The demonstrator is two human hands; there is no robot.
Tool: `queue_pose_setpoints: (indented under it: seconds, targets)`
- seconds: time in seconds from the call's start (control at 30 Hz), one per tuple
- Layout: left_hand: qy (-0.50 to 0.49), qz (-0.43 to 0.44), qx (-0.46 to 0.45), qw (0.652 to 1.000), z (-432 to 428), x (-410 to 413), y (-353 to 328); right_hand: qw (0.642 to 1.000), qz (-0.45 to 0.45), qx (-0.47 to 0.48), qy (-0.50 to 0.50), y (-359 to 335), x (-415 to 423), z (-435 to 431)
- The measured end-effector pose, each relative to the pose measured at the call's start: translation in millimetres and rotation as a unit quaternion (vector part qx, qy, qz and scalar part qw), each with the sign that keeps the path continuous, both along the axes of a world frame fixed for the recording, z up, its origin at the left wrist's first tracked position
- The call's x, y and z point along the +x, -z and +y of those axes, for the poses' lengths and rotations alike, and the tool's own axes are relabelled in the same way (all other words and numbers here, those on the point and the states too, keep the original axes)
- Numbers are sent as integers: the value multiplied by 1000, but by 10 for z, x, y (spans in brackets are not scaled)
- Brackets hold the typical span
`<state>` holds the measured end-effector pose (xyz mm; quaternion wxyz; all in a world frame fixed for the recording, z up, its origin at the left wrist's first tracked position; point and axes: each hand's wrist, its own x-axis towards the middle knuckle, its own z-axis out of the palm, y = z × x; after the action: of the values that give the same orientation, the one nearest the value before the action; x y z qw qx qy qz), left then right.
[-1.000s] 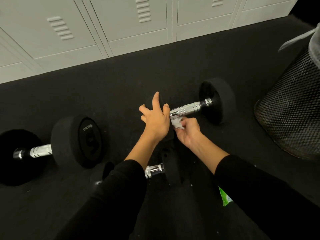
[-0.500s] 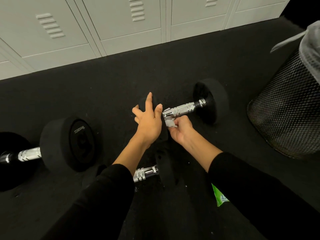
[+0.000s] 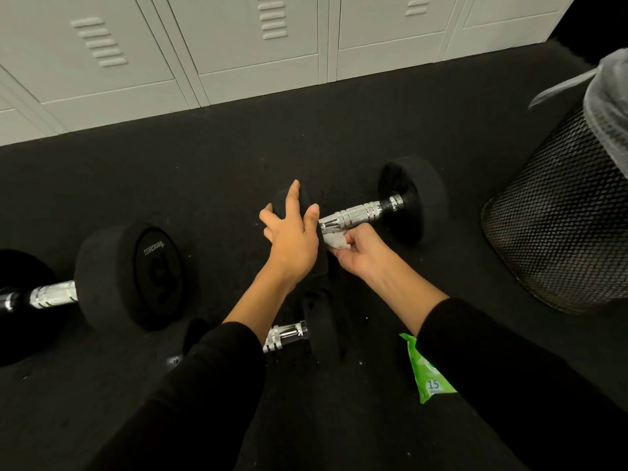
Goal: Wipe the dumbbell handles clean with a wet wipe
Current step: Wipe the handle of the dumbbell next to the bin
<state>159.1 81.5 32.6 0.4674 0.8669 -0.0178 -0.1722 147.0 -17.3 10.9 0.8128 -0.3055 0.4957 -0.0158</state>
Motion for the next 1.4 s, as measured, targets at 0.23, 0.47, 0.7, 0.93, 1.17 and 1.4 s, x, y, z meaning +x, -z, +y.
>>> queue_pose_setpoints:
  seconds: [0.23,0.47,0.7,0.93,1.17,1.4]
  targets:
    - [0,0,-5,1000,-6,-1,1,999,0,37,-14,25,-94,-85]
    - [-3,10,-10,1000,-1,26,-15,996,-34,81,-24,-82,-110,-293]
    - [1,14,-4,1000,-4,30,-19,953,-63,-247,-166,-124,-123,-211]
    - [-8,10,-7,1000,-9,29,-32,454,-121,-722,-509,361,-232,-97]
    - [-2,4,2,1000,15,46,11,426,-67,-712,-555,84,205,-233]
    - [-6,-3,-3,1000,-11,36,10,435,-147,-724,-515,326,40,-220]
